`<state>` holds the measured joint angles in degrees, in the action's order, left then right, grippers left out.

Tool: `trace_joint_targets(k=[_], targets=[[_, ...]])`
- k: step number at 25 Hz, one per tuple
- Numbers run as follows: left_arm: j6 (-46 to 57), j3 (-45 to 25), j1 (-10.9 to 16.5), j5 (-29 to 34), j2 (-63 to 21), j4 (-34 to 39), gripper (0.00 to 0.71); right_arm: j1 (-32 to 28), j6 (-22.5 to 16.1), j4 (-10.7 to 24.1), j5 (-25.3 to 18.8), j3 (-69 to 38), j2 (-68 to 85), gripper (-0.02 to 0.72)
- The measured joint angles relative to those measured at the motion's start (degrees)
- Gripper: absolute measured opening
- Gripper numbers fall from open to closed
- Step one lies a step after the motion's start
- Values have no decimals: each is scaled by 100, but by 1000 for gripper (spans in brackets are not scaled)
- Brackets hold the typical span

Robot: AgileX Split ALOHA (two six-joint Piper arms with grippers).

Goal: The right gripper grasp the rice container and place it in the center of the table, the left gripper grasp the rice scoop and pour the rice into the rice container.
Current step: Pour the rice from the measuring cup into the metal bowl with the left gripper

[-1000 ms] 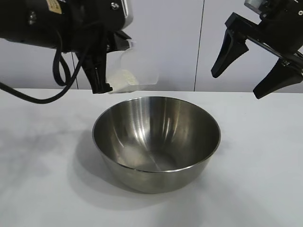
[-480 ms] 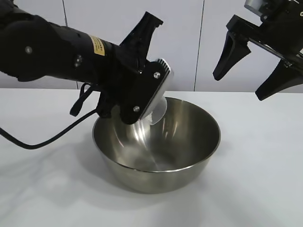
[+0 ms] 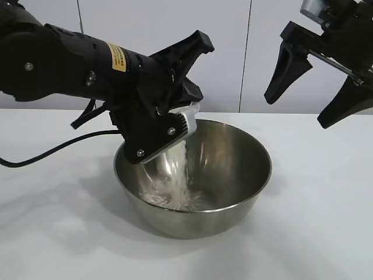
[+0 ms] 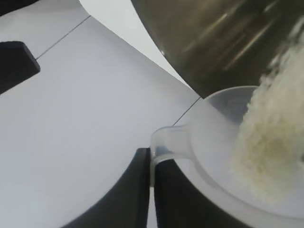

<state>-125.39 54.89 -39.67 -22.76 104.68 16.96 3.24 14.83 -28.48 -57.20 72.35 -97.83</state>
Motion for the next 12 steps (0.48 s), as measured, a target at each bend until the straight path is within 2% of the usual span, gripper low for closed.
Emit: trace_joint_targets(k=[6, 12], targets=[[-395, 0, 0, -60, 0, 78, 12, 0, 0, 16, 0, 0, 0, 642], [-441, 0, 0, -441, 0, 173, 12, 0, 0, 16, 0, 0, 0, 642]])
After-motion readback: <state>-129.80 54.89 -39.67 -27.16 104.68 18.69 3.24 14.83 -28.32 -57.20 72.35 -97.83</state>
